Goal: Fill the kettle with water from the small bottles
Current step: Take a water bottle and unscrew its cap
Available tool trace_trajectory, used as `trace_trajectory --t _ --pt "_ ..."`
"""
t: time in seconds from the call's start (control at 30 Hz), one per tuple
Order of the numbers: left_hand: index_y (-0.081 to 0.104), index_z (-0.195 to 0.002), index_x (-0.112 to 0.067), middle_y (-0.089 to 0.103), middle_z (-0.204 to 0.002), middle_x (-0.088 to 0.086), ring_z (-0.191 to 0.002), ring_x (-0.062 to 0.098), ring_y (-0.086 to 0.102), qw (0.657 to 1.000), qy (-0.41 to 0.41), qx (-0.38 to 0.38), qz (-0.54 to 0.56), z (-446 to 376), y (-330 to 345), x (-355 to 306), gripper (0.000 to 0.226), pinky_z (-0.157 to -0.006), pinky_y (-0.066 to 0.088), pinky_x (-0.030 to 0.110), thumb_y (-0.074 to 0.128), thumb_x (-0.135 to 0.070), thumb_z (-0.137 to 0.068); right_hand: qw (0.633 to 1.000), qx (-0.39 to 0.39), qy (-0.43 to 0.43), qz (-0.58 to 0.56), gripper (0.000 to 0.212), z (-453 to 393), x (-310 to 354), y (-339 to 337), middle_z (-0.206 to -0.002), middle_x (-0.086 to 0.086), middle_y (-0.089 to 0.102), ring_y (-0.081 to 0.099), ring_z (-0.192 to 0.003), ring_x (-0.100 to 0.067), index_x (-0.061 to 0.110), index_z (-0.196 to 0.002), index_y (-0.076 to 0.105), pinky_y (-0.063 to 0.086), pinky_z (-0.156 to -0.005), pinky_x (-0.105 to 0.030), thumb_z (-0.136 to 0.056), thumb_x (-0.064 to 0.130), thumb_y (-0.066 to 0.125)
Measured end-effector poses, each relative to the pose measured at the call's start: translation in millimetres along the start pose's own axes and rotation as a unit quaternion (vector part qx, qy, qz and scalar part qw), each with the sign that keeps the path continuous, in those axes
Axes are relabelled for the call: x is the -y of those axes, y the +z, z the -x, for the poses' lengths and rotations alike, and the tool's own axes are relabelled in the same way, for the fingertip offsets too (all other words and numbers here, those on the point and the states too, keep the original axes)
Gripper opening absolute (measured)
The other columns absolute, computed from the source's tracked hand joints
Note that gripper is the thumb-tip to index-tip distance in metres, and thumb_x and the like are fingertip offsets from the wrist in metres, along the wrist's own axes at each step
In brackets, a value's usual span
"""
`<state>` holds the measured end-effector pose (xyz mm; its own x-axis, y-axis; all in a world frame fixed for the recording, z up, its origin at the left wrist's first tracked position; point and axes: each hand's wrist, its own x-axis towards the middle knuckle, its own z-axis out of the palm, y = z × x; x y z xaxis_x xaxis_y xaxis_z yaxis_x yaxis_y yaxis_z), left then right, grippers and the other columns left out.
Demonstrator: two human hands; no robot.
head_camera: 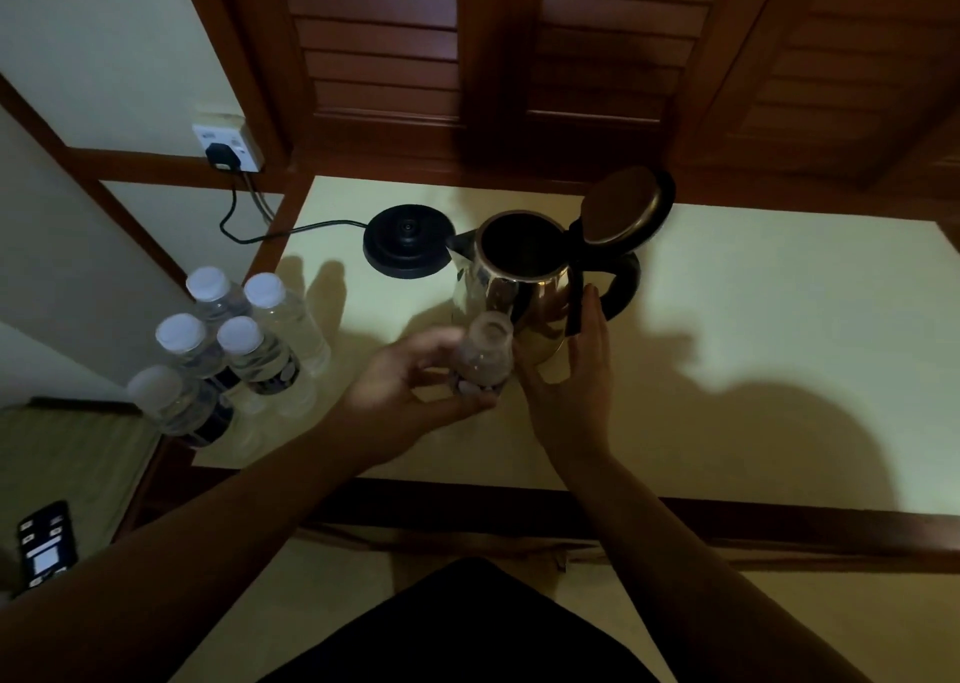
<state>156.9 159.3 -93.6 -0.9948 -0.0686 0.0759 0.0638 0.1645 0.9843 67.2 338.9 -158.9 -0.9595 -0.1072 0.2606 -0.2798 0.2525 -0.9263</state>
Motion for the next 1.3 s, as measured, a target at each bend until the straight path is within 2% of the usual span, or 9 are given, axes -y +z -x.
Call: trace_trajectory --t 0.1,0.23,0.4,0.6,0.8,0.97,1.03,1.17,1.3 --pt "0.062 -0.123 -0.003 0.075 -0.110 0.005 -0.100 0.021 0.073 0.998 0.051 0.002 -0.021 -9 -15 -21 0.048 -0.094 0.058 0.038 0.082 -0.007 -0.079 1.000 -0.006 -0.011 -0.011 0.103 -4 -6 4 -0.171 0.000 0.036 0.038 -0.157 -0.018 0.020 -0.169 0.024 0.046 -0.119 -0.053 -0.087 0.045 0.082" --pt "0.064 -0.128 -0.018 0.073 -0.115 -0.002 -0.101 0.019 0.072 0.992 0.061 -0.012 -0.113 -25 -37 -50 0.049 -0.091 0.059 0.035 0.082 -0.018 -0.083 1.000 -0.018 -0.023 -0.011 0.100 -6 -9 8 -0.170 0.000 0.037 0.038 -0.157 -0.017 0.018 -0.168 0.026 0.046 -0.119 -0.054 -0.090 0.038 0.085" --pt "0.067 -0.126 -0.020 0.073 -0.113 -0.004 -0.100 0.017 0.071 0.976 0.094 -0.048 -0.189 -51 -52 -74 0.050 -0.084 0.062 0.034 0.086 -0.024 -0.080 0.999 -0.025 -0.025 -0.016 0.101 -6 -8 13 -0.170 -0.002 0.037 0.038 -0.157 -0.018 0.019 -0.168 0.027 0.047 -0.118 -0.055 -0.089 0.042 0.085" --pt "0.071 -0.120 -0.025 0.074 -0.109 -0.010 -0.096 0.007 0.069 0.956 0.064 -0.021 -0.285 -81 -64 -86 0.045 -0.086 0.056 0.033 0.086 -0.035 -0.079 0.999 -0.031 -0.016 -0.018 0.102 -9 -5 14 -0.167 0.000 0.042 0.042 -0.154 -0.016 0.019 -0.167 0.030 0.048 -0.117 -0.053 -0.086 0.045 0.086" --pt "0.072 -0.116 -0.029 0.073 -0.105 -0.011 -0.083 -0.007 0.065 0.931 0.048 -0.004 -0.362 -94 -74 -93 0.044 -0.070 0.049 0.009 0.087 -0.040 -0.076 0.999 -0.023 -0.012 -0.020 0.102 -12 -5 13 -0.167 0.003 0.042 0.043 -0.154 -0.016 0.023 -0.167 0.030 0.050 -0.115 -0.052 -0.086 0.048 0.085" --pt "0.070 -0.117 -0.031 0.070 -0.106 -0.011 -0.078 0.002 0.061 0.878 0.047 0.015 -0.476 -101 -81 -105 0.052 -0.075 0.054 0.035 0.083 -0.056 -0.074 0.999 -0.027 -0.012 -0.016 0.101 -13 -5 14 -0.165 0.003 0.045 0.046 -0.152 -0.015 0.022 -0.167 0.032 0.051 -0.114 -0.052 -0.085 0.044 0.087" --pt "0.068 -0.119 -0.031 0.069 -0.108 -0.010 -0.072 0.002 0.057 0.858 0.053 0.019 -0.511 -103 -81 -109 0.053 -0.071 0.050 0.033 0.082 -0.057 -0.074 0.999 -0.030 -0.011 -0.018 0.100 -13 -4 14 -0.165 0.003 0.046 0.046 -0.152 -0.015 0.022 -0.166 0.032 0.051 -0.114 -0.052 -0.085 0.044 0.087" --pt "0.067 -0.121 -0.033 0.069 -0.112 -0.010 -0.085 0.016 0.064 0.834 0.056 0.034 -0.547 -107 -79 -115 0.056 -0.076 0.055 0.038 0.080 -0.060 -0.074 1.000 -0.023 -0.014 -0.016 0.100 -13 -5 13 -0.164 0.005 0.047 0.047 -0.151 -0.013 0.023 -0.166 0.032 0.052 -0.114 -0.051 -0.086 0.043 0.088" --pt "0.065 -0.123 -0.035 0.069 -0.114 -0.011 -0.079 0.012 0.061 0.828 0.050 0.043 -0.557 -110 -80 -119 0.056 -0.074 0.053 0.035 0.079 -0.060 -0.075 1.000 -0.017 -0.012 -0.014 0.100 -14 -4 12 -0.163 0.005 0.048 0.048 -0.150 -0.015 0.024 -0.167 0.031 0.051 -0.114 -0.051 -0.086 0.041 0.088"
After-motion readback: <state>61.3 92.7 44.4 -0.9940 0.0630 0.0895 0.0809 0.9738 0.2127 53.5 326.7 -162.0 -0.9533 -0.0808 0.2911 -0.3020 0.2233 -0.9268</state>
